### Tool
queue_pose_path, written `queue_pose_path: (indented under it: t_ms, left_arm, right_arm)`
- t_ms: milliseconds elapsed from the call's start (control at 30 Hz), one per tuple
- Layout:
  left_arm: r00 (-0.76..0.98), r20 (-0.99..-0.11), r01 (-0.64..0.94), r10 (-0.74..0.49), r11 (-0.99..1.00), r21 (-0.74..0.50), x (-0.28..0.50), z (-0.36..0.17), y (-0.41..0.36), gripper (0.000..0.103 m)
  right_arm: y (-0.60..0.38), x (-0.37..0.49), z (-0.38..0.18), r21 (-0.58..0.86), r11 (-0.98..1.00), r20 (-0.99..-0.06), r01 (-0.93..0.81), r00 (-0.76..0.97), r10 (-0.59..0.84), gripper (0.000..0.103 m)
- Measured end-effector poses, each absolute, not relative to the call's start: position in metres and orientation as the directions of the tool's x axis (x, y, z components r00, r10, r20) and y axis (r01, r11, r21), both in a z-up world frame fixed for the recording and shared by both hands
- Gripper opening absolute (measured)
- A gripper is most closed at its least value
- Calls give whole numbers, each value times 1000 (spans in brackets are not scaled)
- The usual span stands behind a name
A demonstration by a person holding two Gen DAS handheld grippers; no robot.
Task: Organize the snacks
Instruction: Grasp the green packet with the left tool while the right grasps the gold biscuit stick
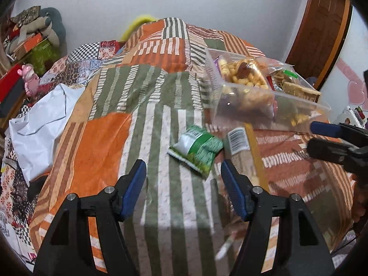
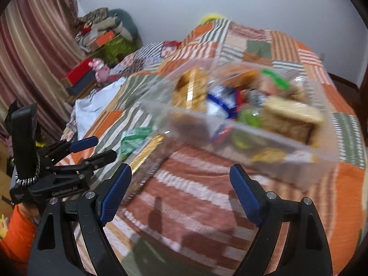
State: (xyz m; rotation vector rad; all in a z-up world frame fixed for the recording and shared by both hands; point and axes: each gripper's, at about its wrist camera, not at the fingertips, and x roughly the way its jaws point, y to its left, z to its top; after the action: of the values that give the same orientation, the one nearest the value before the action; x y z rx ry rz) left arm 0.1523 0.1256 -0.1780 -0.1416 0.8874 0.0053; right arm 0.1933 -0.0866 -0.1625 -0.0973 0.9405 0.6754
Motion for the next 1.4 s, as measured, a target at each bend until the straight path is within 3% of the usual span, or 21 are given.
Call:
queue_pose_path:
  t_ms: [567, 767, 967, 1033, 1400]
  left_arm:
    - [627, -778, -56, -45, 993, -102, 144, -187, 143, 67]
    - [625, -776, -30, -82, 991, -129, 151, -187, 140, 67]
    - [601, -788, 10, -136, 987, -162, 174, -189, 128, 67]
    - [589, -793, 34, -153, 986, -165, 183, -191, 123, 67]
    - [555, -821, 40, -133, 990, -133, 221, -201, 112, 67]
  right_arm:
    - [-24, 204, -208, 249, 786, -835, -566, 285, 470, 85]
    - [-42, 196, -202, 206, 756, -842, -621, 281, 461, 74]
    - [-67, 191, -196, 194, 753, -844, -629, 284, 454, 55]
    - [-73, 188, -196, 186, 754, -848, -629, 285, 447, 41]
    - [-80, 193, -190, 192, 763, -844, -617, 293, 449, 47]
